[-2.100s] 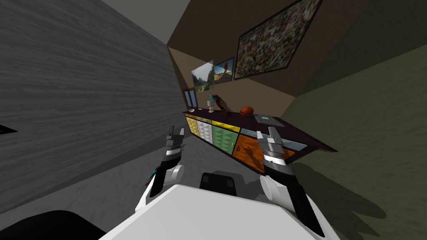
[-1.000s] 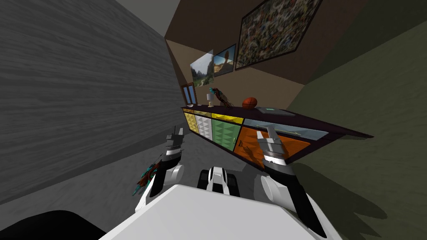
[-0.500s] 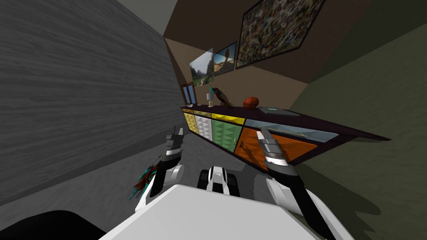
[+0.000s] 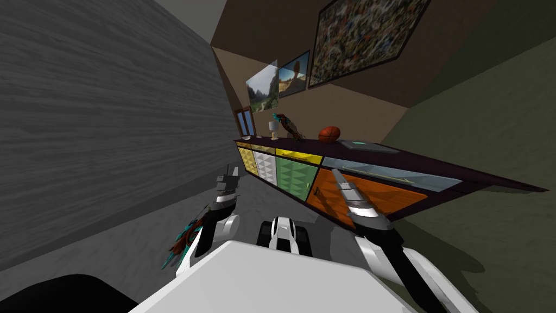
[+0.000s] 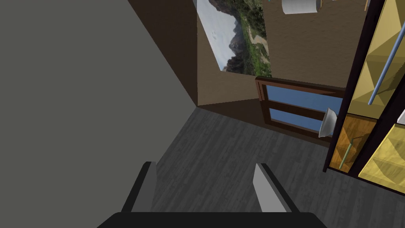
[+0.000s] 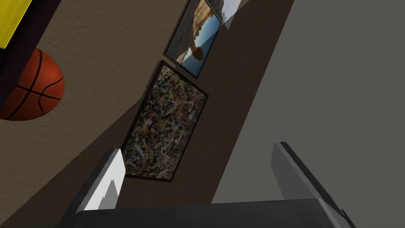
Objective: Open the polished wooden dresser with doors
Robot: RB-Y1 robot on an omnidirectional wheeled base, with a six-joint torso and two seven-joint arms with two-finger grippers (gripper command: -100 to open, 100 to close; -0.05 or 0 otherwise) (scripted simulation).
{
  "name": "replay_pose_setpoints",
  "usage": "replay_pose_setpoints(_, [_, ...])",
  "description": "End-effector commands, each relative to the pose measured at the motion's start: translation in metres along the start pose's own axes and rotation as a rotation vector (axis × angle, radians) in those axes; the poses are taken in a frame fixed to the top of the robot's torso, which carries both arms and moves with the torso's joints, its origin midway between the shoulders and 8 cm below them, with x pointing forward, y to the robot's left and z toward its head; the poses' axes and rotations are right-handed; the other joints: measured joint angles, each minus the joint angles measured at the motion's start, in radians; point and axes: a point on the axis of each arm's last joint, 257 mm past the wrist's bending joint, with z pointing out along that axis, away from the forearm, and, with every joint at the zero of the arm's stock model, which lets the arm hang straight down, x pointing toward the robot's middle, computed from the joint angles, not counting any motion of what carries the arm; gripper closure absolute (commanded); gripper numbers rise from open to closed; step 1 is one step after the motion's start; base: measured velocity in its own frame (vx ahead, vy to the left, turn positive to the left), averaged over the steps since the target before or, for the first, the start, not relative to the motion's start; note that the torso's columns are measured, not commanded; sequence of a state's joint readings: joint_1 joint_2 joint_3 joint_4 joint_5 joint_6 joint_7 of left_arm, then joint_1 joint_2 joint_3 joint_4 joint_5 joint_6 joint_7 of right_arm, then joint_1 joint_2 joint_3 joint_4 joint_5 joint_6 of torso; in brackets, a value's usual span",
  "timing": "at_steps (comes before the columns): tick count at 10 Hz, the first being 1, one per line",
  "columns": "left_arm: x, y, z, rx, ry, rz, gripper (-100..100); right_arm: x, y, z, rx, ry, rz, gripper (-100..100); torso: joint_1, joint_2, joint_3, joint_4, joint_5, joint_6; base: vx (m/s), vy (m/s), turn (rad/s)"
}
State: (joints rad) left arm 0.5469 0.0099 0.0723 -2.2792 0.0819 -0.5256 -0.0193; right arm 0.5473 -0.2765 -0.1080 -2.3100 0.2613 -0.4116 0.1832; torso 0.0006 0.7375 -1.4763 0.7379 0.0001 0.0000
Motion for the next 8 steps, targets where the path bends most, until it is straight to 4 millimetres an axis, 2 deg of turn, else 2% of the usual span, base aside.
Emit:
replay_pose_setpoints(1, [0.000,0.000,0.000,0.000,0.000,0.000,0,0.006,0.001,-0.002,-0.027,0.068,-0.194,-100,0.000,0.000,0.000,0.000,0.000,0.000,0.107,0.009,-0.008])
replay_pose_setpoints(3, [0.000,0.000,0.000,0.000,0.000,0.000,0,0.011,0.001,-0.005,-0.052,0.119,-0.341,-100,0.000,0.000,0.000,0.000,0.000,0.000,0.094,0.029,-0.006])
replay_pose_setpoints(4, [0.000,0.000,0.000,0.000,0.000,0.000,0,0.012,0.001,-0.005,-0.054,0.124,-0.353,-100,0.000,0.001,0.001,0.000,0.000,0.000,0.069,0.018,-0.004])
replay_pose_setpoints(7, [0.000,0.000,0.000,0.000,0.000,0.000,0,0.021,-0.002,-0.009,-0.102,0.206,-0.583,-100,-0.001,0.001,0.000,0.000,0.000,0.000,0.077,0.023,-0.007])
replay_pose_setpoints(8, [0.000,0.000,0.000,0.000,0.000,0.000,0,0.022,-0.002,-0.010,-0.104,0.209,-0.592,-100,0.000,-0.001,0.000,0.000,0.000,0.000,0.069,0.031,-0.002])
